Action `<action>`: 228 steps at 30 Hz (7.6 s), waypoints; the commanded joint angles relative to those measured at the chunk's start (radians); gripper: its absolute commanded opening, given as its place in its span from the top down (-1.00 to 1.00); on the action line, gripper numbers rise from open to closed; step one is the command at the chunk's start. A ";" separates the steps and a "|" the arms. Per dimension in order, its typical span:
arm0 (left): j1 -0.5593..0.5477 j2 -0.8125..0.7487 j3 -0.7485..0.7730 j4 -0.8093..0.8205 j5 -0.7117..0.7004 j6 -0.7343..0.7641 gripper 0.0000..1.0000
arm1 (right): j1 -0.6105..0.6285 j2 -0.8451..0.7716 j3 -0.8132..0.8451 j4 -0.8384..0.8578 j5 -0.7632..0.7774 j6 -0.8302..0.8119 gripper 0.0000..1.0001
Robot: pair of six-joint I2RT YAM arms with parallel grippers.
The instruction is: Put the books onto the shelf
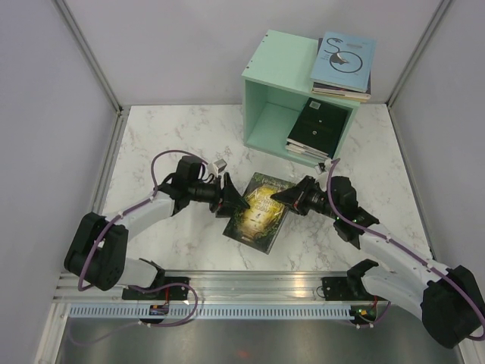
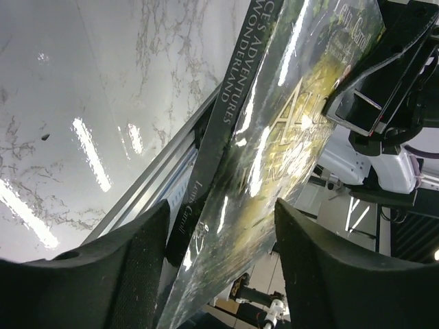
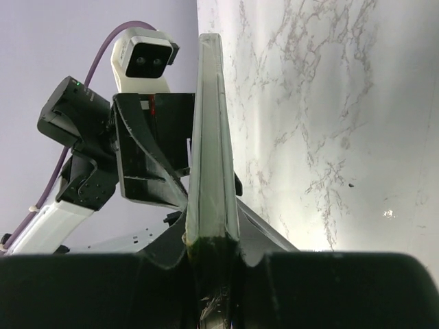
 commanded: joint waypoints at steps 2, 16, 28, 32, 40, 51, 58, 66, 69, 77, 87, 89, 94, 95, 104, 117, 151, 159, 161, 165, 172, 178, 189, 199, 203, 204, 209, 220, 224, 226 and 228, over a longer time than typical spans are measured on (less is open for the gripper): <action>-0.026 -0.012 0.001 0.098 0.045 -0.040 -0.22 | 0.001 -0.016 0.039 0.098 -0.015 0.034 1.00; -0.043 -0.012 -0.119 0.854 0.256 -0.597 0.73 | -0.038 0.021 0.009 0.198 -0.009 0.047 1.00; -0.066 0.092 -0.096 1.199 0.267 -0.877 0.39 | -0.053 0.067 0.030 0.245 0.011 0.047 1.00; -0.071 0.141 -0.090 1.317 0.246 -0.954 0.12 | -0.052 0.055 0.018 0.241 0.025 0.048 1.00; -0.074 0.174 -0.053 1.282 0.227 -0.930 0.95 | -0.067 0.030 0.015 0.215 0.028 0.038 1.00; -0.045 0.104 0.111 0.695 0.108 -0.537 0.95 | -0.076 -0.031 -0.005 0.091 -0.113 0.044 -0.96; -0.034 0.173 0.202 0.655 0.086 -0.512 0.95 | -0.076 -0.287 -0.114 0.020 -0.100 0.150 -0.96; -0.051 0.213 0.228 0.656 0.114 -0.503 0.95 | -0.076 -0.442 -0.129 -0.086 -0.006 0.168 -0.96; -0.068 0.213 0.220 0.652 0.111 -0.494 0.95 | -0.075 -0.413 -0.116 -0.080 -0.006 0.160 -0.93; -0.092 0.224 0.223 0.615 0.100 -0.457 0.95 | -0.076 -0.408 -0.109 -0.047 0.009 0.165 0.20; -0.092 0.264 0.265 0.445 0.103 -0.315 0.78 | -0.076 -0.516 -0.137 -0.089 0.051 0.202 1.00; -0.086 0.267 0.280 0.411 0.108 -0.281 0.34 | -0.076 -0.516 -0.139 -0.098 0.074 0.203 1.00; -0.034 0.223 0.303 0.180 0.098 -0.120 -0.47 | -0.078 -0.455 -0.079 -0.097 0.115 0.183 1.00; -0.020 0.212 0.297 0.161 0.100 -0.105 -0.58 | -0.078 -0.438 -0.062 -0.095 0.118 0.165 1.00; 0.170 0.091 0.219 0.043 0.152 -0.013 -0.64 | -0.117 -0.226 0.133 -0.084 0.138 0.079 1.00; 0.190 -0.058 0.104 -0.028 0.158 0.047 -0.59 | -0.315 0.114 0.253 0.153 0.135 0.172 1.00; 0.202 -0.089 0.009 0.007 0.144 0.067 -0.54 | -0.556 0.262 0.049 0.172 -0.034 0.260 -0.22; 0.202 -0.069 0.007 0.023 0.144 0.066 -0.52 | -0.556 0.245 0.033 0.173 -0.037 0.265 -0.13; 0.202 -0.067 0.005 0.024 0.143 0.066 -0.52 | -0.555 0.248 0.035 0.178 -0.029 0.268 0.02; 0.204 -0.073 -0.004 0.024 0.146 0.066 -0.51 | -0.556 0.270 0.038 0.207 -0.009 0.284 0.48; 0.205 -0.083 -0.025 0.026 0.148 0.070 -0.51 | -0.555 0.277 0.085 0.174 0.086 0.298 1.00; 0.213 -0.083 -0.030 0.024 0.157 0.073 -0.50 | -0.544 0.230 0.114 0.051 0.276 0.334 1.00; 0.231 -0.089 -0.039 0.015 0.177 0.083 -0.50 | -0.515 0.337 0.176 0.023 0.394 0.416 1.00; 0.260 -0.106 -0.054 -0.013 0.189 0.110 -0.49 | -0.470 0.472 0.237 0.042 0.396 0.432 1.00; 0.273 -0.107 -0.062 -0.020 0.195 0.118 -0.49 | -0.470 0.475 0.243 0.003 0.393 0.429 0.52; 0.279 -0.107 -0.062 -0.020 0.197 0.121 -0.49 | -0.470 0.474 0.239 -0.004 0.390 0.432 0.22; 0.291 -0.103 -0.064 -0.026 0.201 0.130 -0.49 | -0.470 0.443 0.210 -0.027 0.364 0.432 -0.28; 0.297 -0.070 -0.045 -0.028 0.178 0.144 -0.48 | -0.420 0.244 0.105 -0.109 0.337 0.328 -0.17; 0.297 -0.054 -0.037 -0.025 0.174 0.144 -0.47 | -0.333 0.236 0.147 -0.141 0.364 0.245 0.95; 0.297 -0.049 -0.031 -0.025 0.172 0.146 -0.47 | -0.312 0.259 0.161 -0.141 0.364 0.234 1.00; 0.297 -0.050 -0.030 -0.025 0.172 0.143 -0.47 | -0.286 0.299 0.186 -0.136 0.371 0.234 1.00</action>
